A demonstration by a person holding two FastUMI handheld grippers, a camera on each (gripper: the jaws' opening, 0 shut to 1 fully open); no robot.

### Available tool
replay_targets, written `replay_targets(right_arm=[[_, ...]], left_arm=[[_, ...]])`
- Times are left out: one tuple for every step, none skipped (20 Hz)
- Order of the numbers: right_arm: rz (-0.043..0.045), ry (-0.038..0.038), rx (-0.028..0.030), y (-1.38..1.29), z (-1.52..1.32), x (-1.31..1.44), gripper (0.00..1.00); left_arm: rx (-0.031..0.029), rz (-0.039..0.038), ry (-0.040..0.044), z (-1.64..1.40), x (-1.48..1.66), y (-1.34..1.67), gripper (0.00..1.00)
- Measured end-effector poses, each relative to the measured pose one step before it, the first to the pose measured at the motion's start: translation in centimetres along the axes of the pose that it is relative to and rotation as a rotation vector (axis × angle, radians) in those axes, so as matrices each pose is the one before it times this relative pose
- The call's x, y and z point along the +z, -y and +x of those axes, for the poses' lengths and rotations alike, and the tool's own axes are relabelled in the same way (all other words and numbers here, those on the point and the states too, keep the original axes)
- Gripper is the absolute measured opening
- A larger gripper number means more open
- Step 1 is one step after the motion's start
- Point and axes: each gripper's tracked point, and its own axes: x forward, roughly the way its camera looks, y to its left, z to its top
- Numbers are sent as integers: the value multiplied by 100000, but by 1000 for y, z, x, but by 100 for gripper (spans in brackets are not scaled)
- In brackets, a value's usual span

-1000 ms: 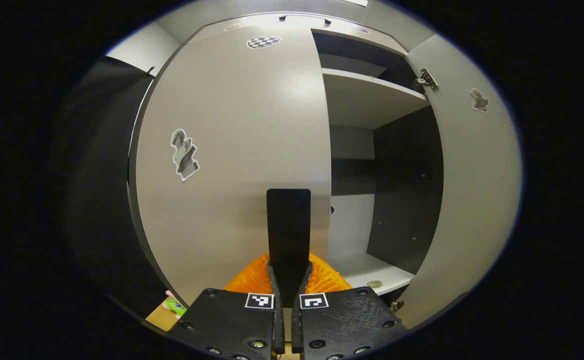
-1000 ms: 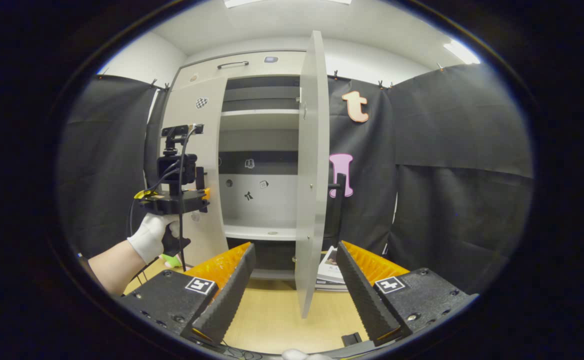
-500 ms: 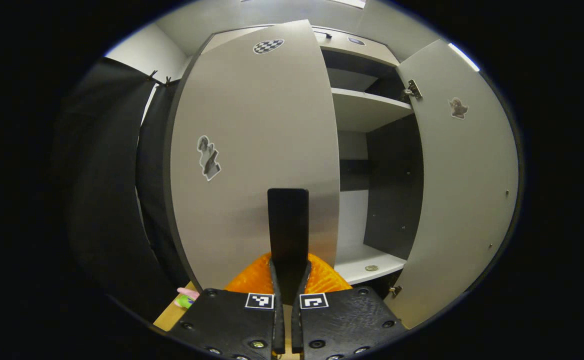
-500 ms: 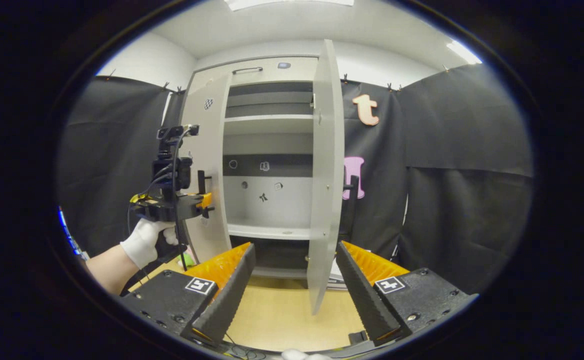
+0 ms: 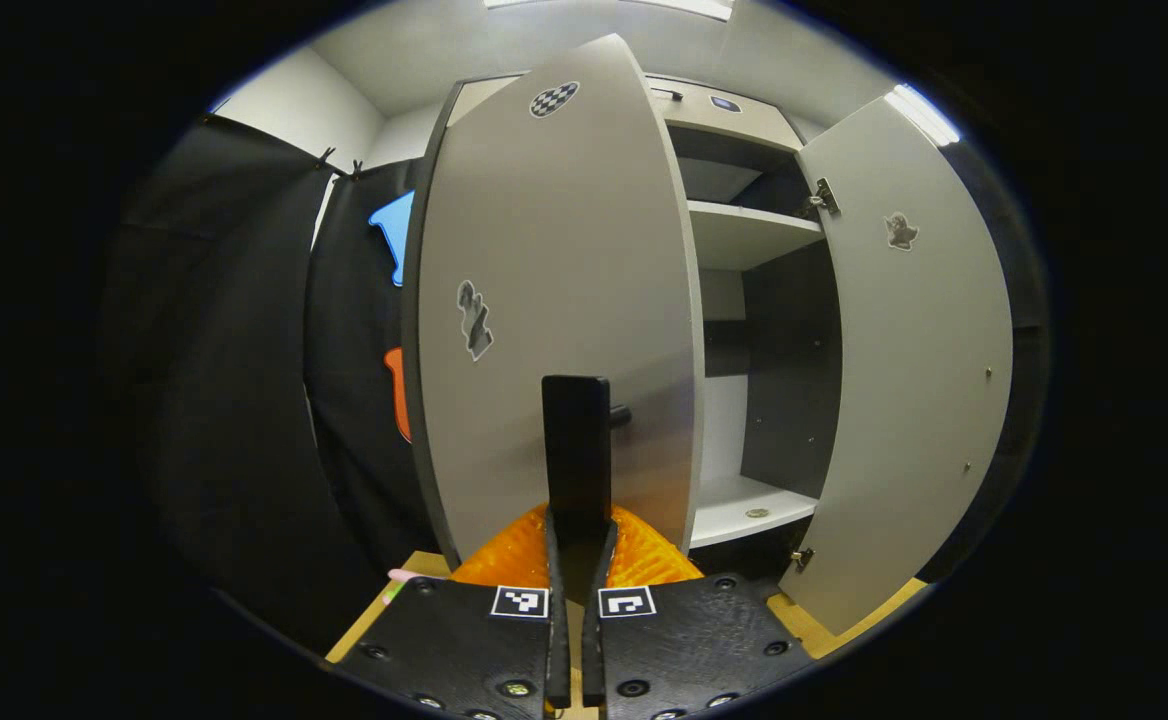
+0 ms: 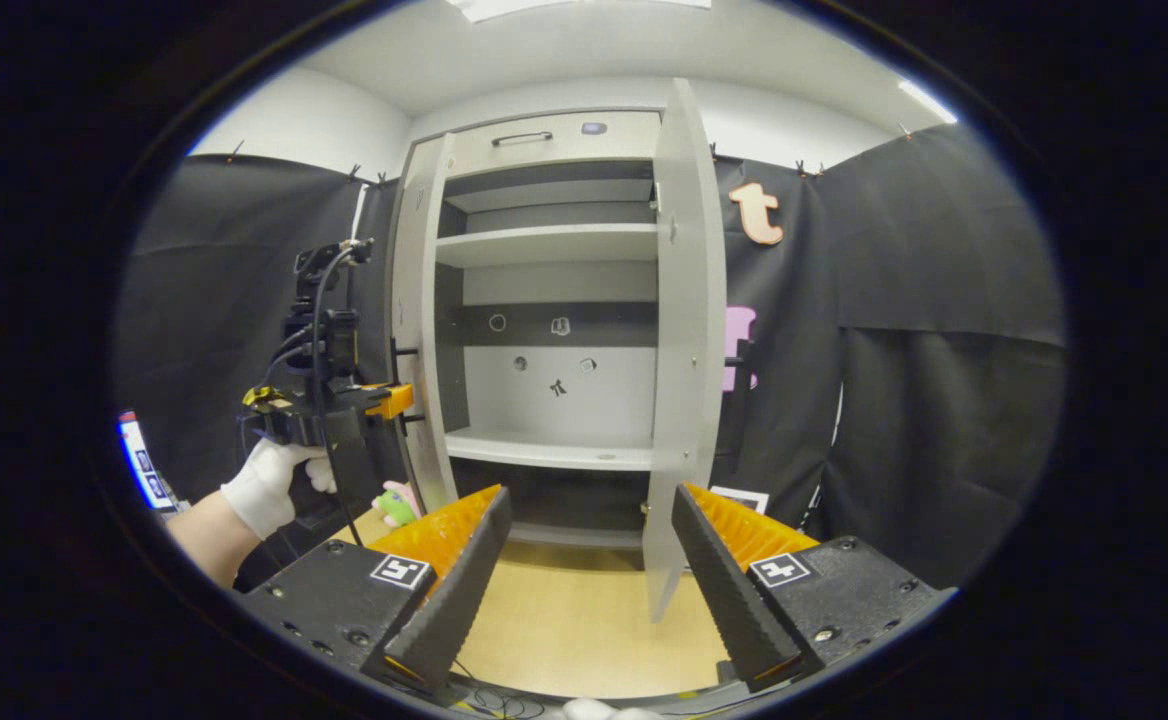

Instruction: Open the right door of the double-door shoe cabinet with the right hand, and open the left door with the left hand.

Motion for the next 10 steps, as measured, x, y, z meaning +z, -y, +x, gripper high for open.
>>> replay_targets(right_arm=[[70, -319, 877, -410, 138, -63, 100], [-7, -222, 986, -400, 55, -231, 100], [-21, -358, 914, -363, 128, -86, 100], [18, -168, 919, -419, 109, -127, 100], [175, 18, 545, -259, 113, 96, 98], [174, 168, 578, -318, -24, -86, 98], [22, 147, 377, -214, 62, 117, 100], [-73, 167, 324, -197, 7, -72, 100], [-164, -171, 259, -165, 115, -5, 100], [51, 86, 259, -153, 1, -35, 100]], left_arm=[[481, 324, -69, -305, -59, -428, 4], [343, -434, 196, -471, -164, -513, 4], [-121, 182, 258, -562, -195, -496, 4], [-197, 446, 235, -456, -84, -440, 4], [-147, 498, 220, -216, -25, -335, 4], [393, 120, -136, -268, 22, -436, 4], [-233, -524, 413, -122, 88, -361, 2], [-376, -1348, -197, -114, -10, -289, 0], [-463, -2328, -5, -142, 2, -98, 0], [-527, -1018, -463, -234, -93, -159, 0]])
